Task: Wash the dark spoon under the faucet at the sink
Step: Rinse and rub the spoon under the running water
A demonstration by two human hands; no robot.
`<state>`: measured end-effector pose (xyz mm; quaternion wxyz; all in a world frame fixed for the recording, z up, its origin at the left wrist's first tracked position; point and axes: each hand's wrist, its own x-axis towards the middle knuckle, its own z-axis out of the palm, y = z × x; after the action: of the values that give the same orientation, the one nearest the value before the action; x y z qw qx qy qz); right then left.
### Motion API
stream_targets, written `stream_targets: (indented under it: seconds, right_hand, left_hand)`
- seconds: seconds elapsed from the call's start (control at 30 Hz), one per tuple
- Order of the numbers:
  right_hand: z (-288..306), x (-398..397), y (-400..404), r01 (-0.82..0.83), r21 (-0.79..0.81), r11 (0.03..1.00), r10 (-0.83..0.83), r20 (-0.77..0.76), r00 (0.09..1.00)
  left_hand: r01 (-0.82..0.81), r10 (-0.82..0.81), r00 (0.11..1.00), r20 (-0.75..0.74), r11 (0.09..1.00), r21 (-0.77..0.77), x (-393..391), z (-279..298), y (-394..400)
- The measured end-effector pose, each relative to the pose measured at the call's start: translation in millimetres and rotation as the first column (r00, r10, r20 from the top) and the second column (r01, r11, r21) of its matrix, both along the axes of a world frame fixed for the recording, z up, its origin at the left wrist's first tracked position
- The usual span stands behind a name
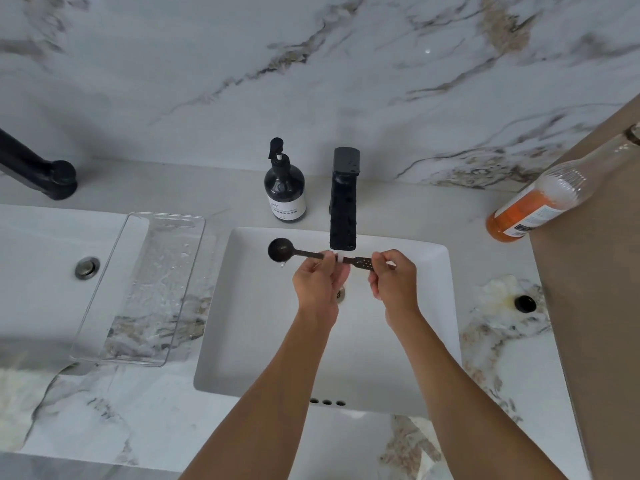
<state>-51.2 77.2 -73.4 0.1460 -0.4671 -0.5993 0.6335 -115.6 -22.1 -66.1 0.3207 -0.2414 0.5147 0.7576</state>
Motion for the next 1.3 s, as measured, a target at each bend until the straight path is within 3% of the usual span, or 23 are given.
stream_targets:
  seconds: [0.13, 0.4, 0.57, 0.8, 1.0, 1.17, 1.3]
  right_hand:
    - [-3, -10, -10, -0.080, 0.065, 0.995, 0.078, 0.025, 0.997]
    - [-3, -1, 5, -0.042, 0.054, 0.998, 0.040, 0.048, 0.998]
    - [-3, -3, -5, -0.088, 0.078, 0.993, 0.085, 0.047, 0.995]
    - [-3, 15, 13, 0.015, 0.016, 1.000, -0.015, 0.026, 1.000]
    - [-7, 9, -6, -0.080, 0.023, 0.997, 0.079, 0.031, 0.996]
    - [0, 21, 16, 0.011, -0.038, 0.999, -0.011, 0.003, 1.000]
    - [1, 14, 10, 0.013, -0.018, 1.000, -0.013, 0.005, 1.000]
  left_hand:
    - [0.072, -0.071, 0.997, -0.019, 0.997, 0.042, 13, 4, 5]
    - [-0.108, 0.105, 0.994, 0.039, 0.992, 0.069, -9, 3, -12]
    - [-0.032, 0.028, 0.998, 0.050, 0.997, 0.077, 9, 5, 2]
    - [-0.151, 0.146, 0.988, 0.053, 0.983, 0.102, -6, -1, -7]
    - [-0.030, 0.023, 0.998, 0.063, 0.994, 0.103, 17, -3, -1]
    - [-0.136, 0.127, 0.989, 0.072, 0.982, 0.132, -8, -2, -11]
    - [-0.092, 0.085, 0.994, 0.067, 0.989, 0.119, 1, 6, 0]
